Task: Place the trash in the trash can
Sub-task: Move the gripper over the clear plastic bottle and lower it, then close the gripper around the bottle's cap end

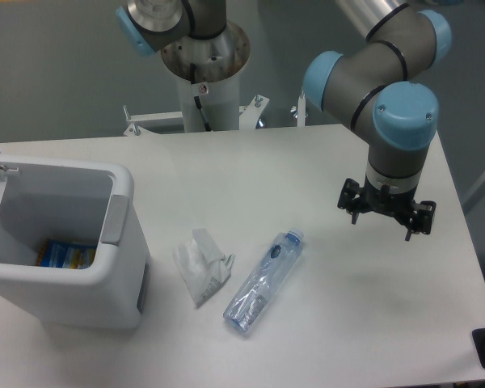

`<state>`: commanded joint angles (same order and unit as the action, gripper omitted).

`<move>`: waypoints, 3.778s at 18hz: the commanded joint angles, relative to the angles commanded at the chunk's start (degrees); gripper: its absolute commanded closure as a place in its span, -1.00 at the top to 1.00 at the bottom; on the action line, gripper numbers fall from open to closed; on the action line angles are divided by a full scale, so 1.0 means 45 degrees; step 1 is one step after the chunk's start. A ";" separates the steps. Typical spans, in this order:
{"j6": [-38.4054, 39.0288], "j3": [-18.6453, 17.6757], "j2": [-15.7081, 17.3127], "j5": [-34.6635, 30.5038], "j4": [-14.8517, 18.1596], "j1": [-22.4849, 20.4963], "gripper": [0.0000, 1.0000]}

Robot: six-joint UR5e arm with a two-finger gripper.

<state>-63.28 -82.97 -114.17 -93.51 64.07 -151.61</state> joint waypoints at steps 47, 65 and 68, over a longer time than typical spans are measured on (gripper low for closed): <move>0.3907 -0.1153 -0.2148 0.1308 -0.3457 0.4551 1.00; 0.4746 -0.0136 -0.3301 0.0156 -0.3242 0.4883 1.00; 0.4707 -0.0117 -0.3223 0.0175 -0.2523 0.4883 1.00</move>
<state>-42.10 -83.50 -128.67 -92.73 52.72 -129.64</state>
